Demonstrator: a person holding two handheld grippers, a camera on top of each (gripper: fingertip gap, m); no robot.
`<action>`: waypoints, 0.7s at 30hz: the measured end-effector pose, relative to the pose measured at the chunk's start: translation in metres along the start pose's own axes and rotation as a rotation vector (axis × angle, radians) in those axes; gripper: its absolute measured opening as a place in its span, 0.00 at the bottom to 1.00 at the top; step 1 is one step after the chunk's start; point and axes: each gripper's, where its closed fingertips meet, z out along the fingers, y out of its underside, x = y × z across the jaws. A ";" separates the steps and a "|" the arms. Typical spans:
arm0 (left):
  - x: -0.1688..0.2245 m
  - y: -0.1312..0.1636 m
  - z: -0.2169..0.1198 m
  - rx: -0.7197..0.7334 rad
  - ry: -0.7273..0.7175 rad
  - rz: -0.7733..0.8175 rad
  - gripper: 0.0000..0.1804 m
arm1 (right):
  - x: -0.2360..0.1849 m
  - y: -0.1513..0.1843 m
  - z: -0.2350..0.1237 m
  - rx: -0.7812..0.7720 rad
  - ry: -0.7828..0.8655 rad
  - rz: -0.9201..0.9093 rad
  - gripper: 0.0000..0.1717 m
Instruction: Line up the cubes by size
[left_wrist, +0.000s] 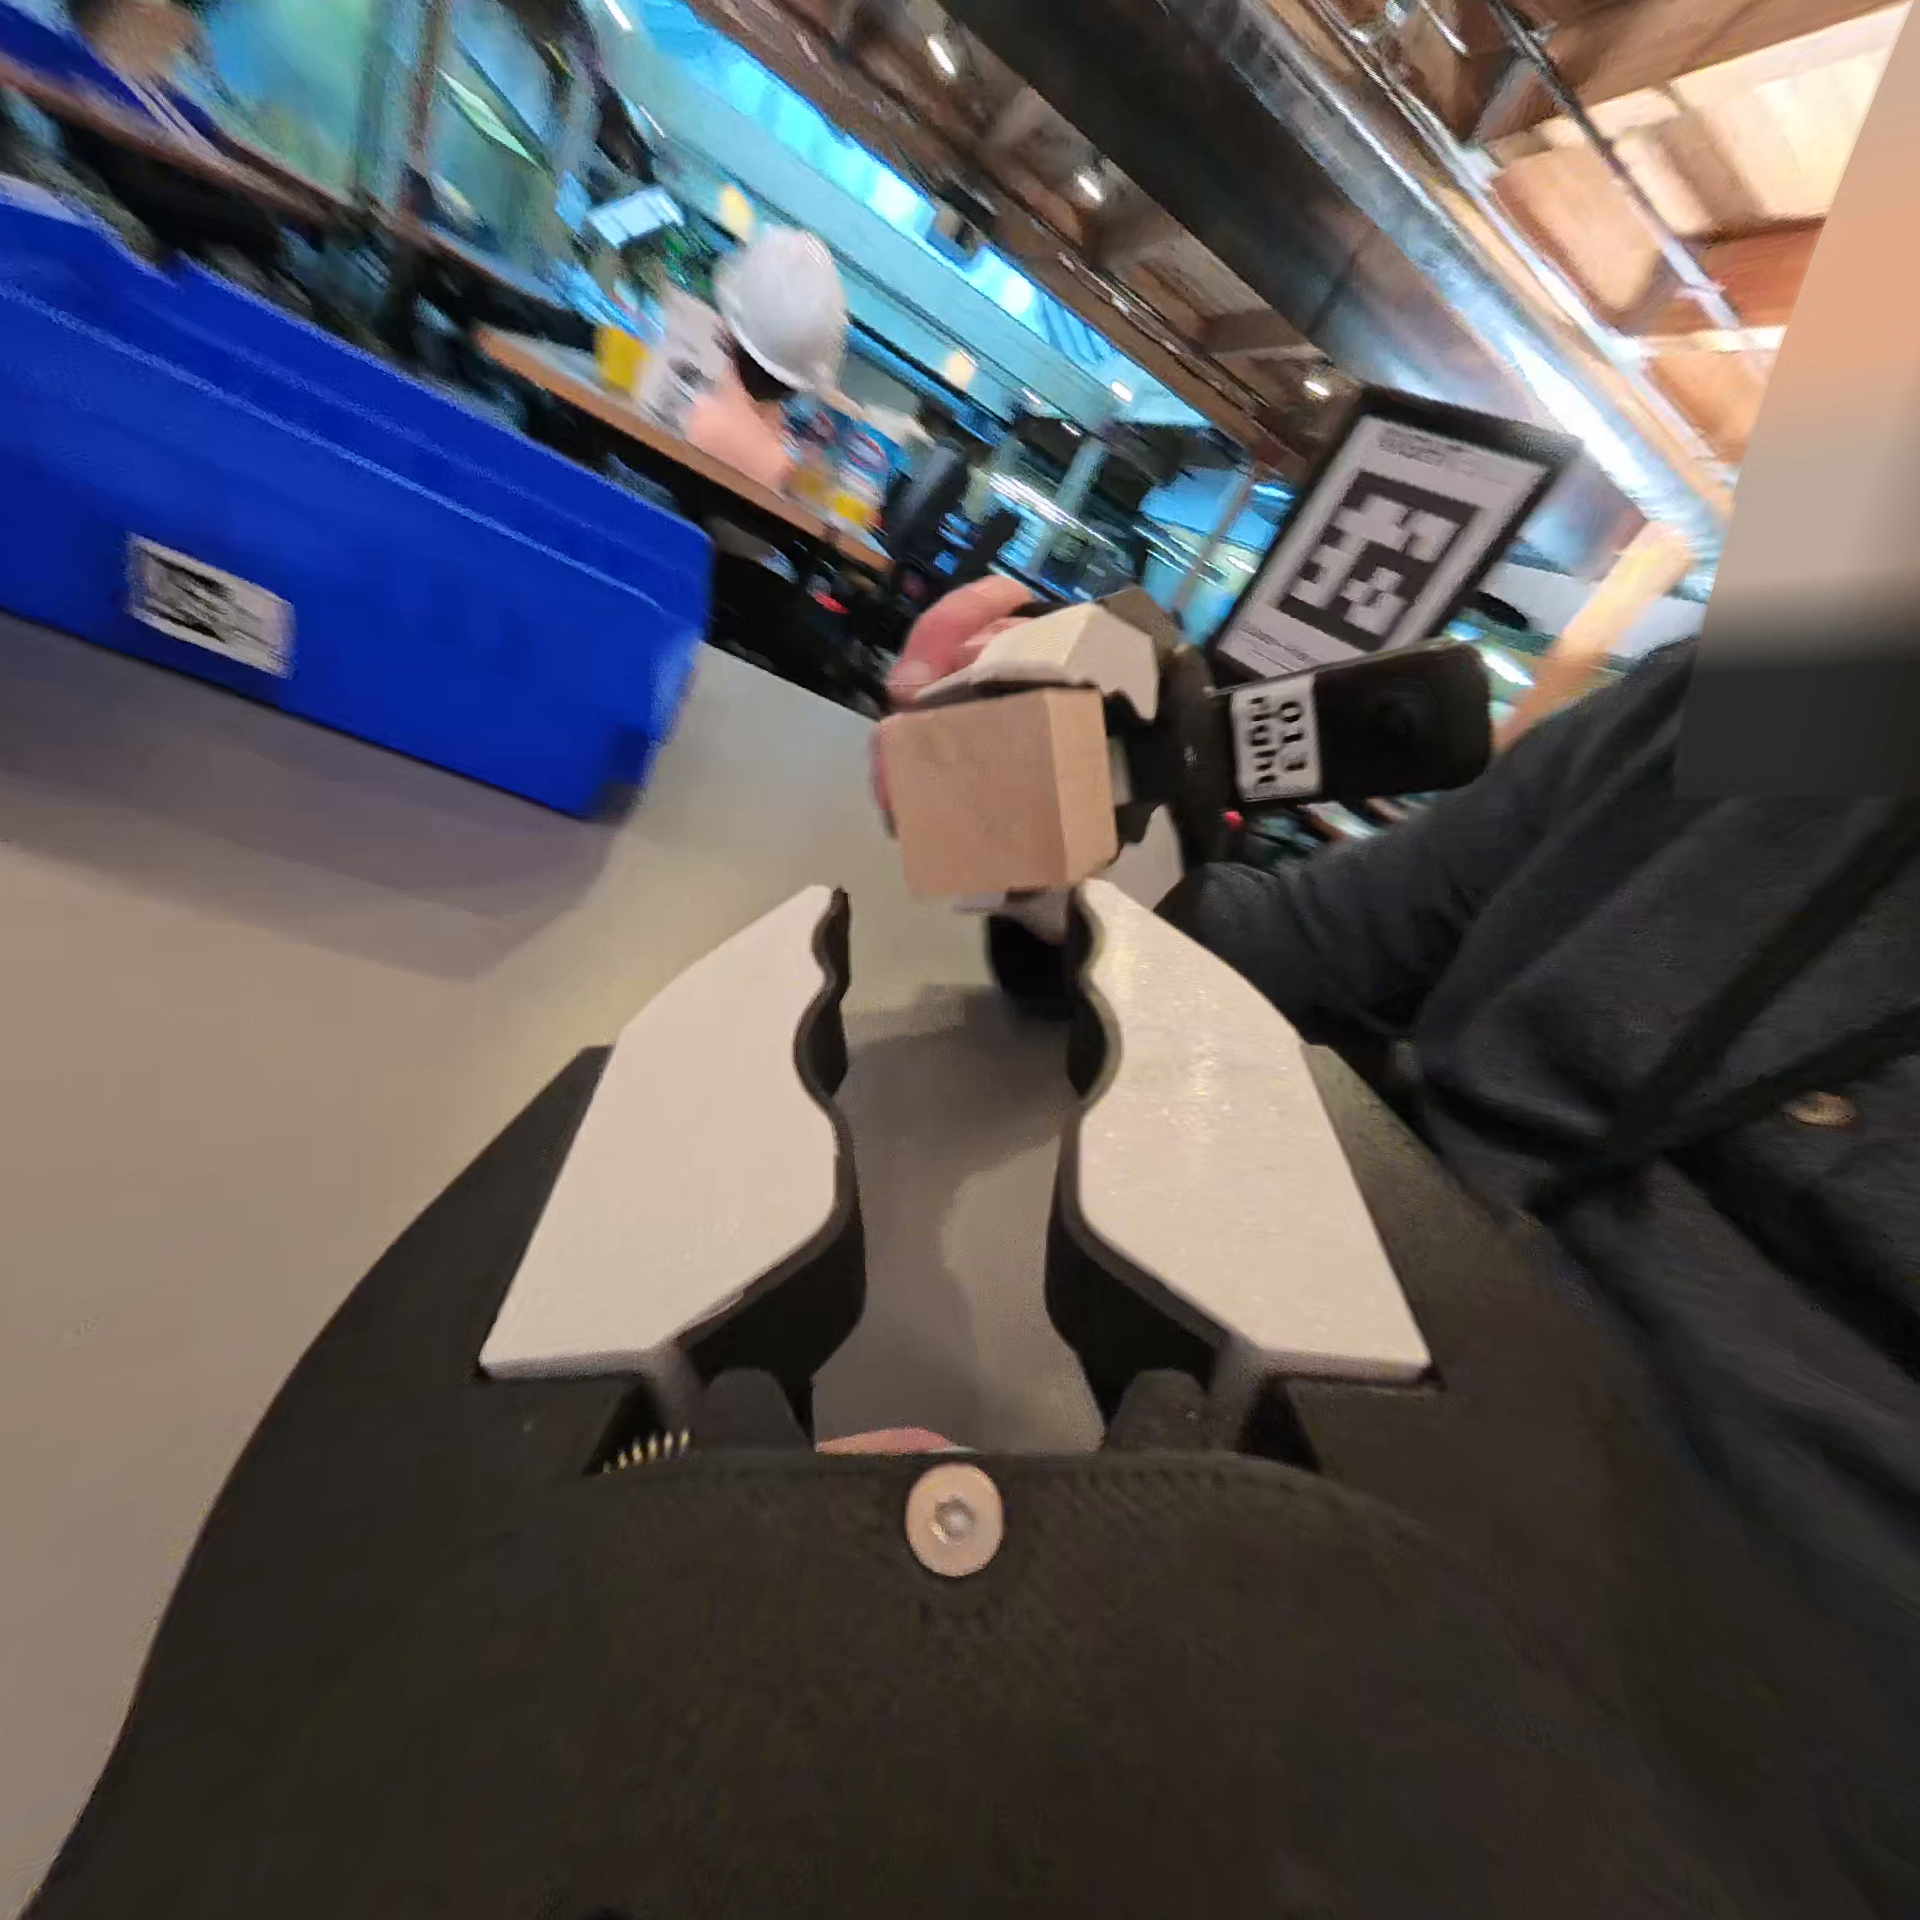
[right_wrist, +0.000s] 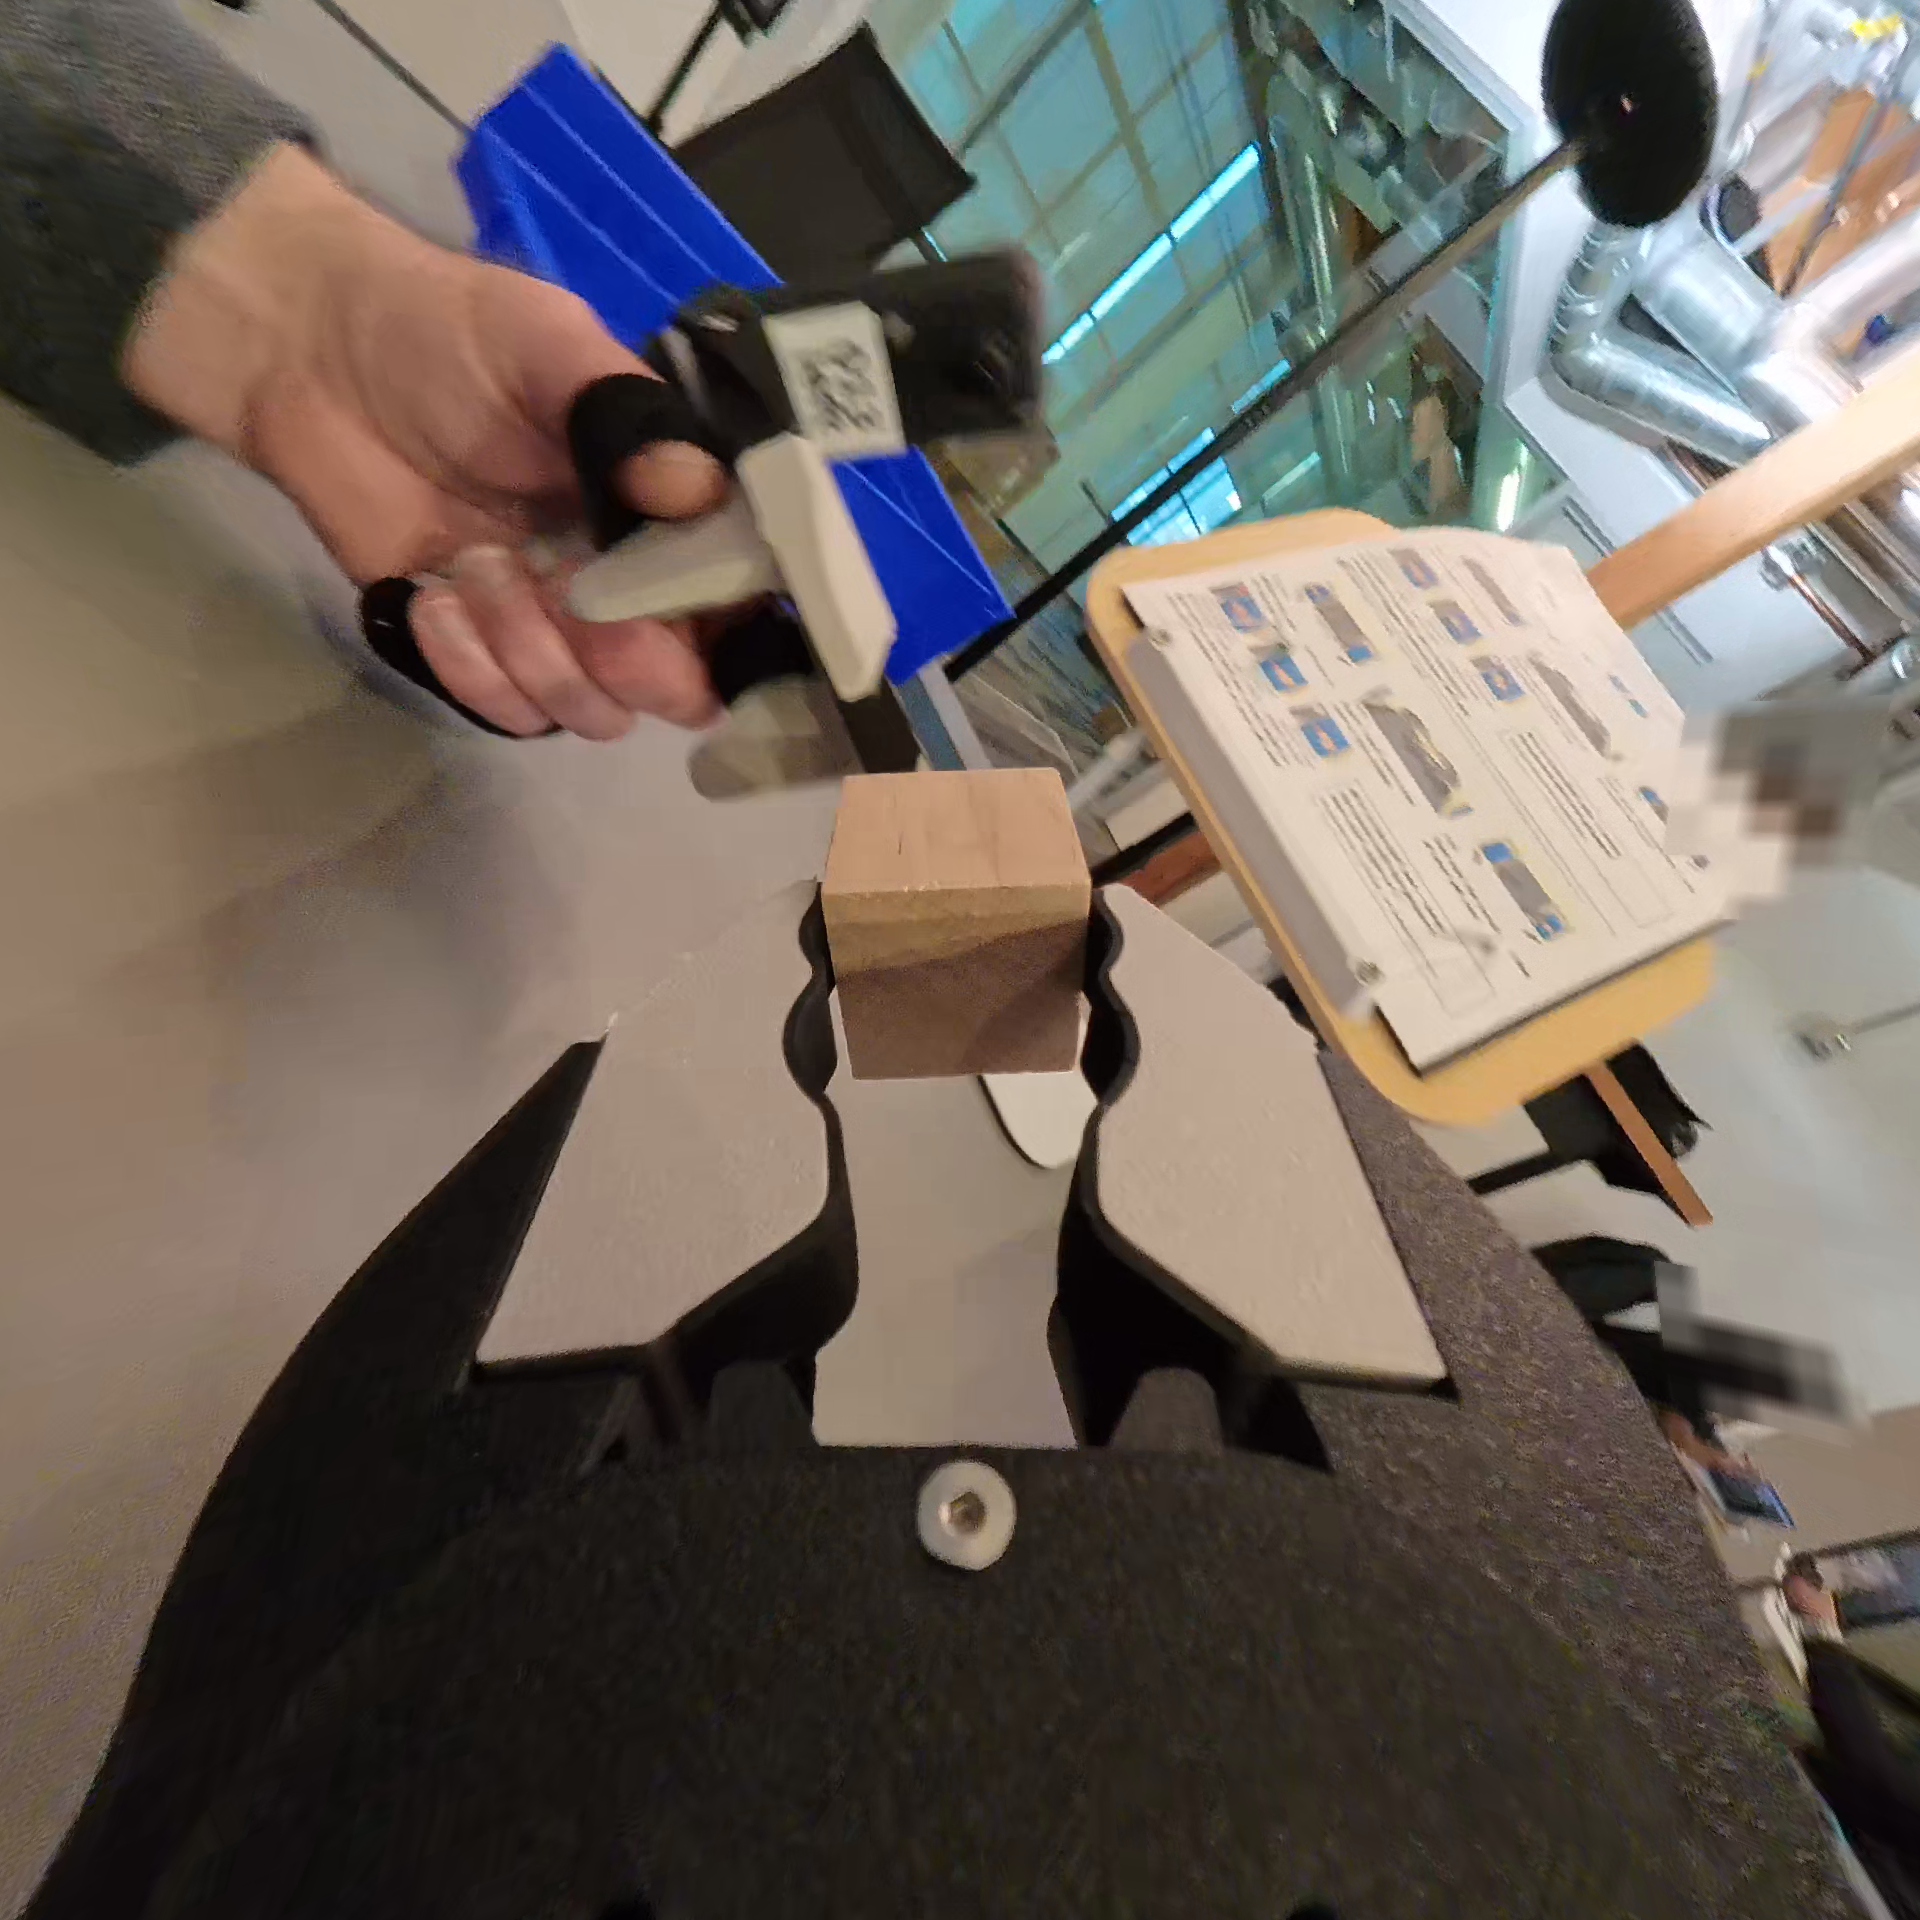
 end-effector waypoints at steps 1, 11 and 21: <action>-0.006 -0.006 -0.005 0.036 -0.059 0.054 0.18 | 0.014 0.006 -0.005 -0.021 0.017 0.012 0.26; -0.042 0.004 -0.007 -0.020 -0.395 0.349 0.00 | 0.173 0.137 -0.068 -0.432 -0.044 0.061 0.26; -0.040 0.010 -0.002 -0.053 -0.405 0.419 0.00 | 0.178 0.274 -0.064 -0.824 -0.470 0.026 0.26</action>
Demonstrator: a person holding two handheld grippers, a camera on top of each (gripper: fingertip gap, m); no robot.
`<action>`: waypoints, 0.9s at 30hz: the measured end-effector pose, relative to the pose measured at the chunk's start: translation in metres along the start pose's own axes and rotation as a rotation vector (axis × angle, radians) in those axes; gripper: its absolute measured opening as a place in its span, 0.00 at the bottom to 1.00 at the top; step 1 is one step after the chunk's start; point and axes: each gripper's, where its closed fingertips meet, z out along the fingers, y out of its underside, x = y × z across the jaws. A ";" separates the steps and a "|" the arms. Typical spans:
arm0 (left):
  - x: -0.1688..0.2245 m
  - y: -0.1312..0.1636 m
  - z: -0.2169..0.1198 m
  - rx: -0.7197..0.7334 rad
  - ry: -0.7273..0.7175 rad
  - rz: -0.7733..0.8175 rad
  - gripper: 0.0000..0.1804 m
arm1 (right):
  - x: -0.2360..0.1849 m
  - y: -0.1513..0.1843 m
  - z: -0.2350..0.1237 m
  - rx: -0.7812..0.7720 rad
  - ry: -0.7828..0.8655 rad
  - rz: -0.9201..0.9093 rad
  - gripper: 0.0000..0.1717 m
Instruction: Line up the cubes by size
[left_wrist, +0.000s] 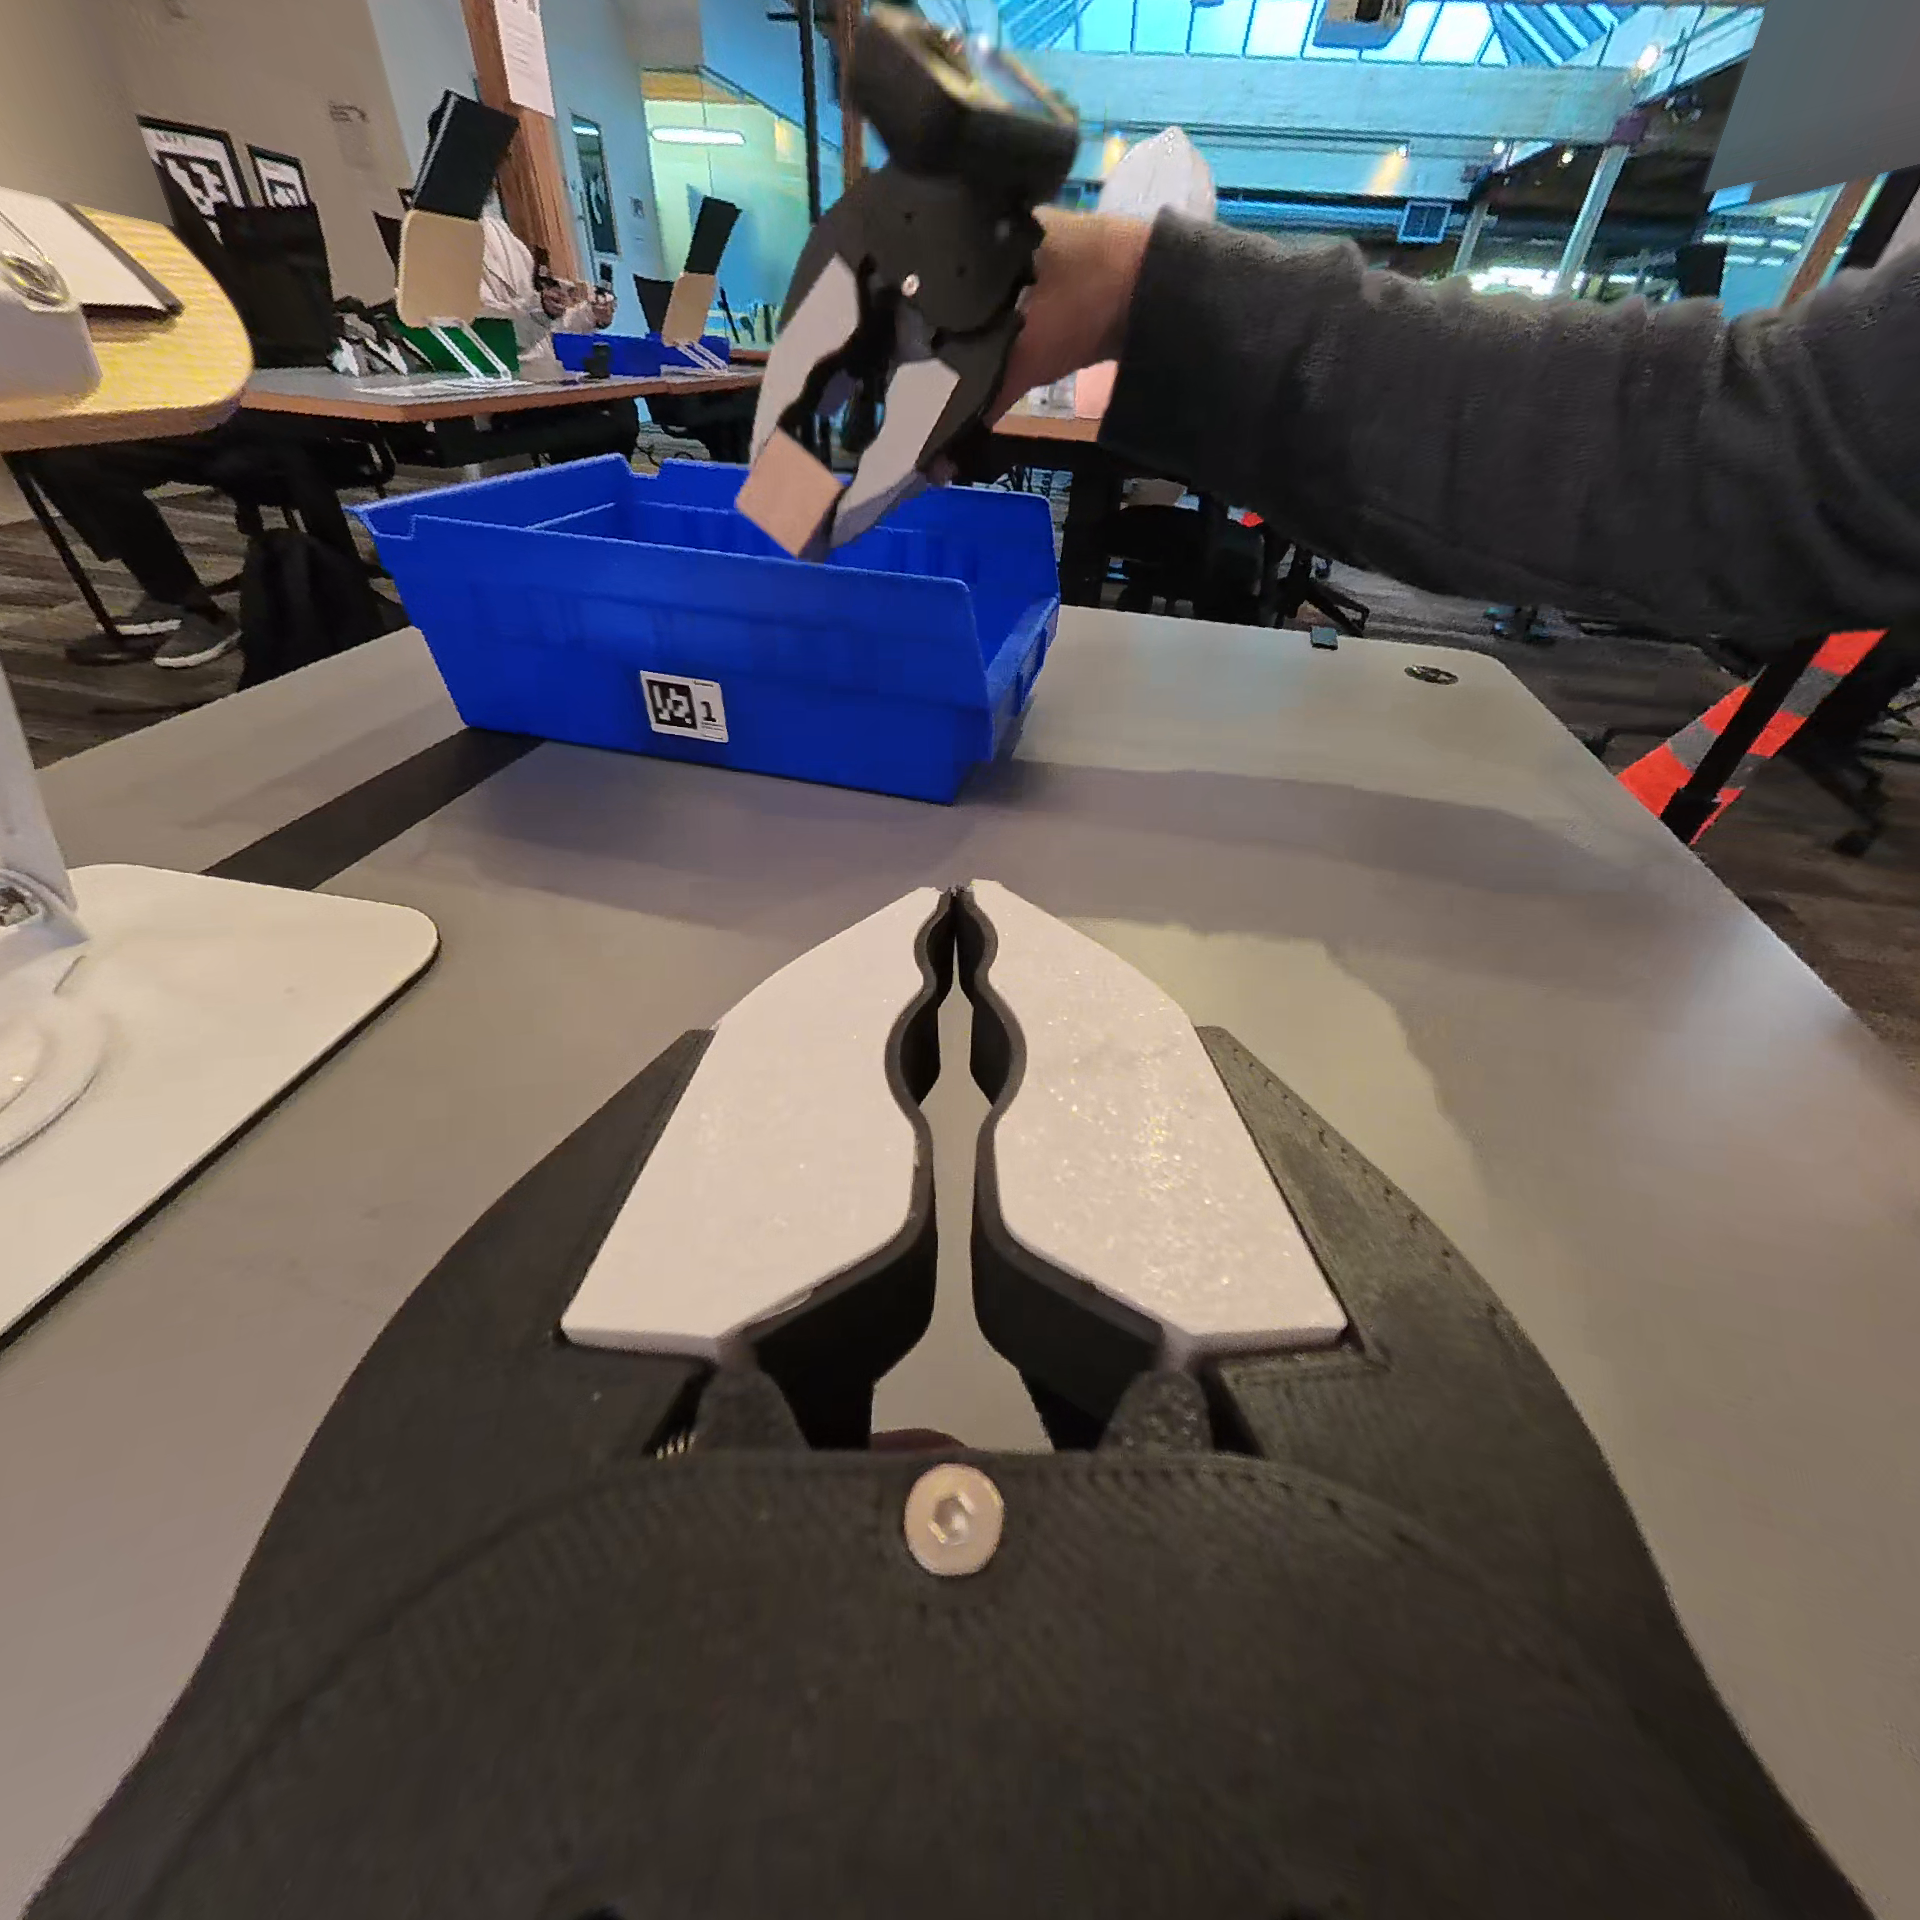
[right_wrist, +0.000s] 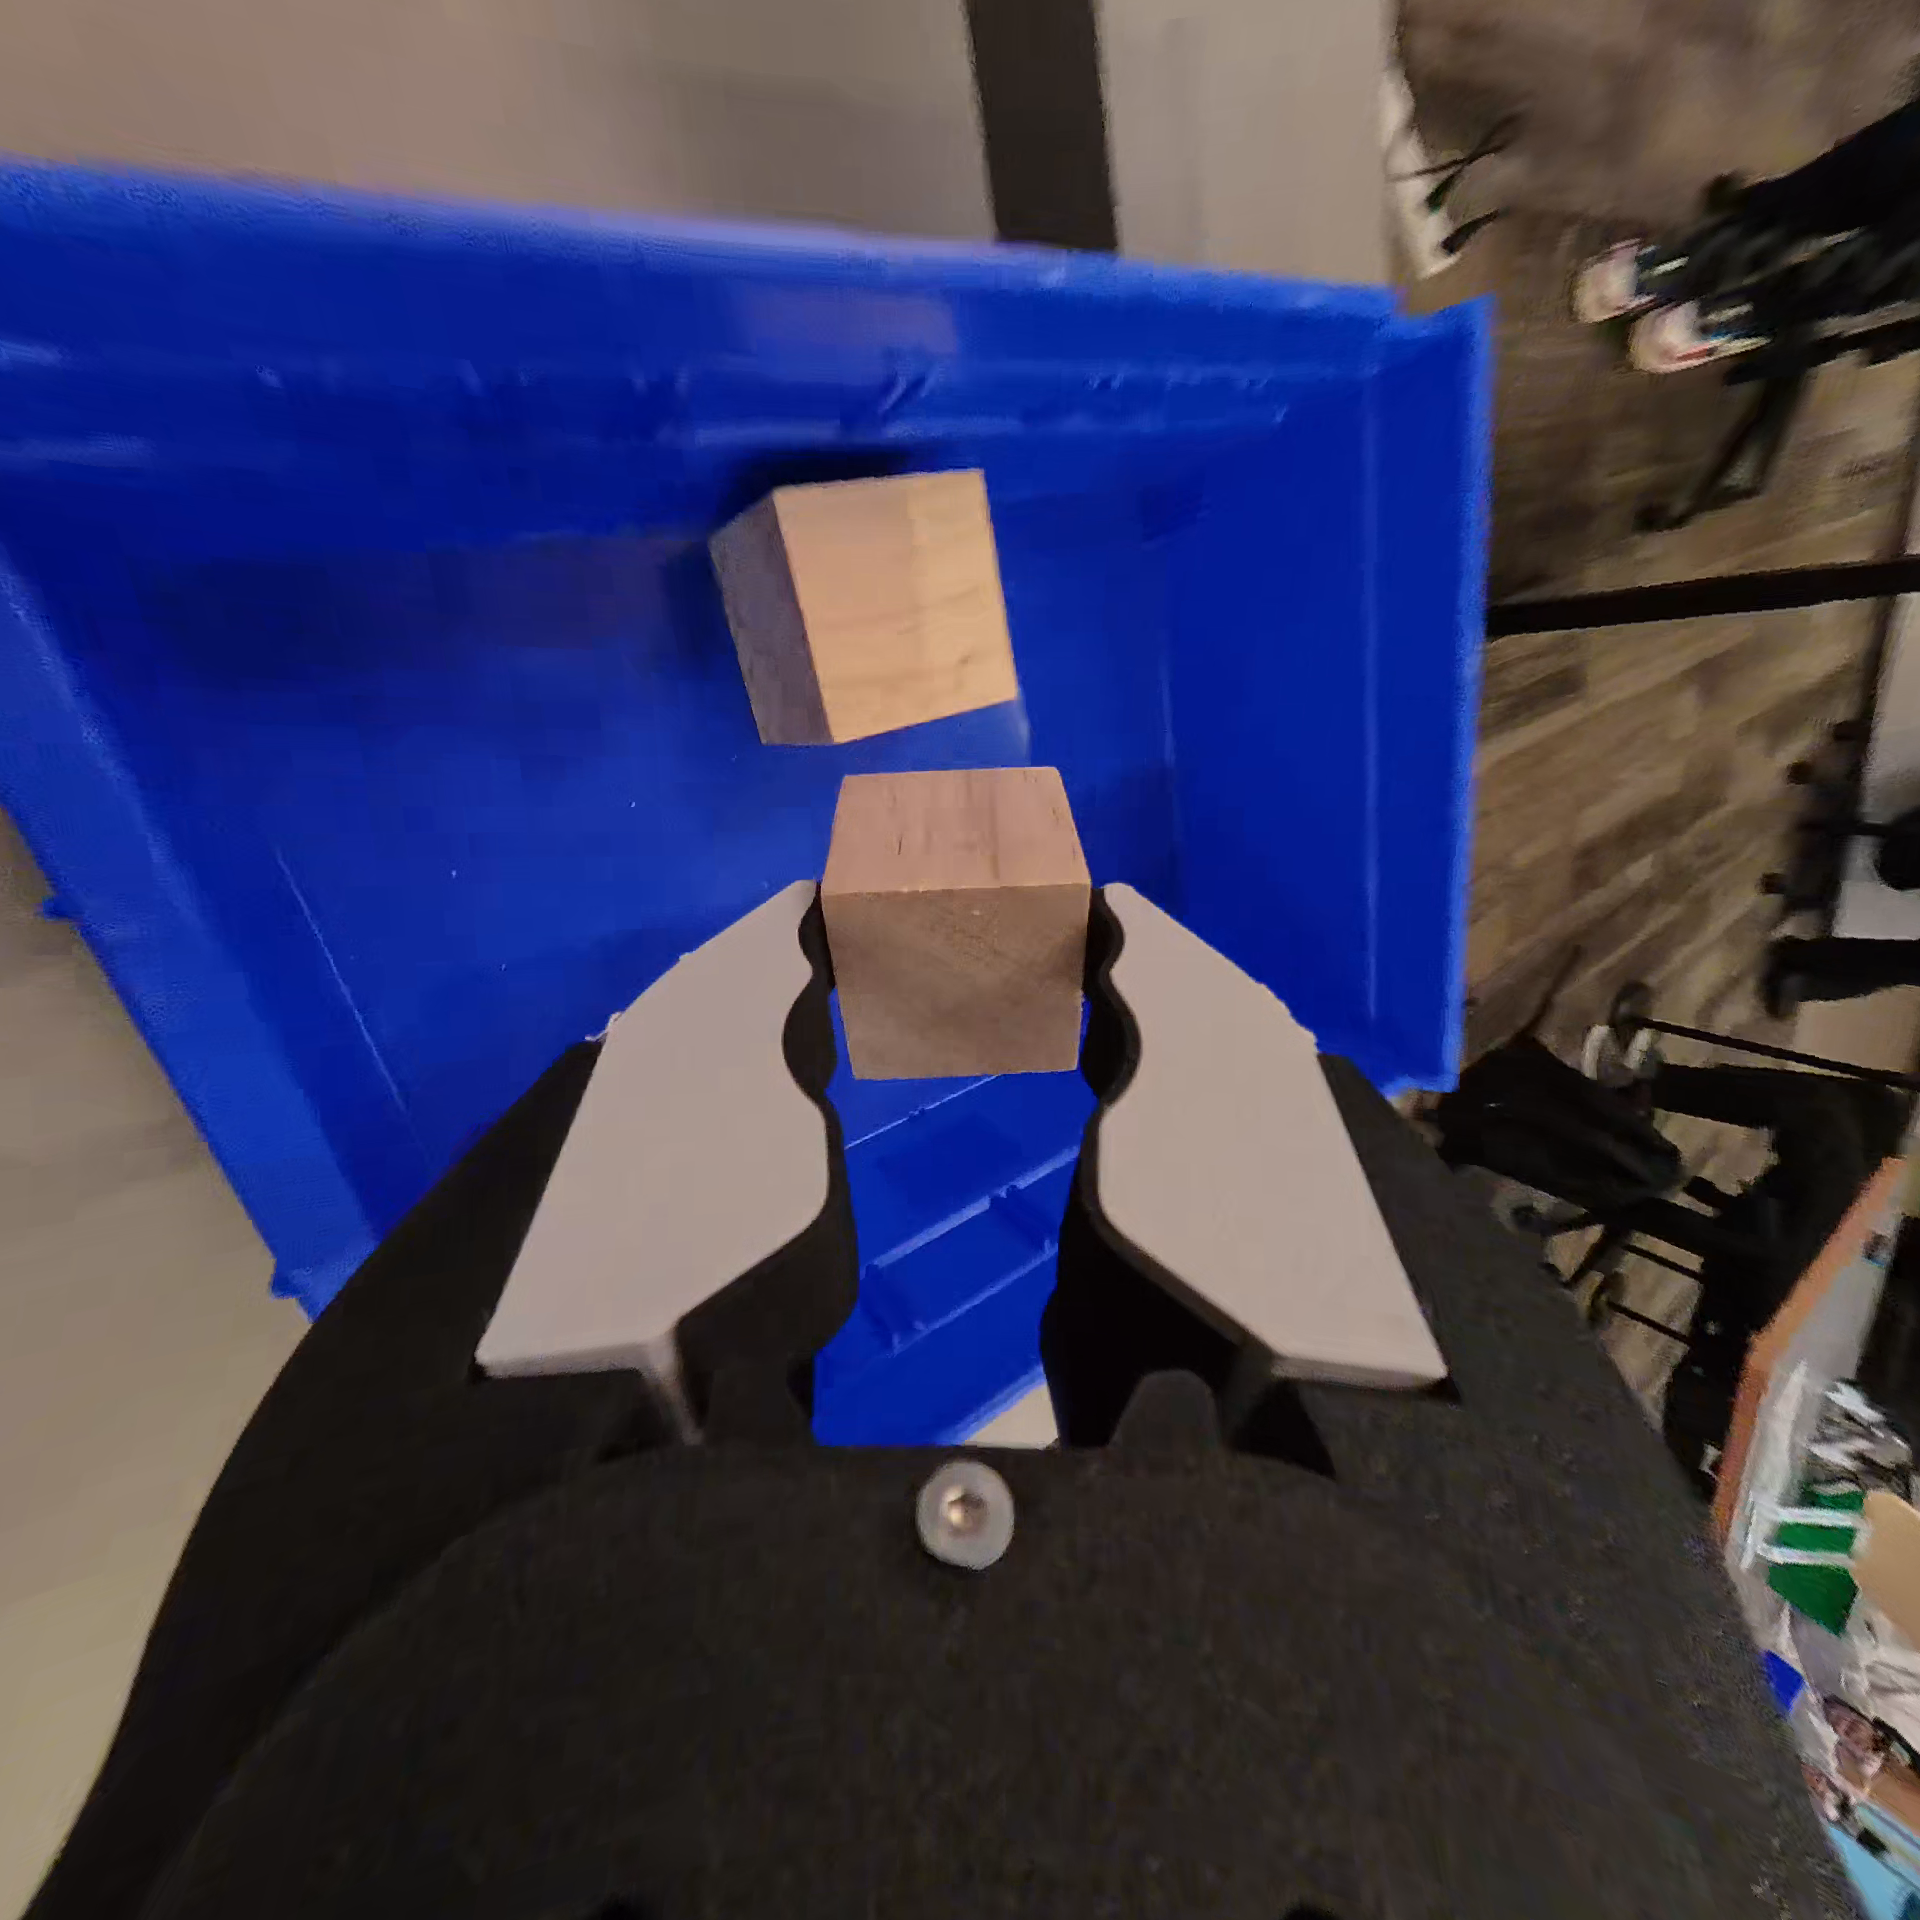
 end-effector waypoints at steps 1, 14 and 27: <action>-0.001 0.000 0.000 0.004 0.001 -0.008 0.00 | -0.002 0.004 0.008 -0.022 -0.046 -0.006 0.26; -0.003 -0.002 -0.001 0.017 0.021 -0.044 0.00 | -0.012 0.030 0.067 -0.207 -0.307 -0.065 0.26; -0.004 -0.003 -0.002 0.026 0.034 -0.068 0.00 | -0.020 0.025 0.083 -0.225 -0.385 -0.092 0.26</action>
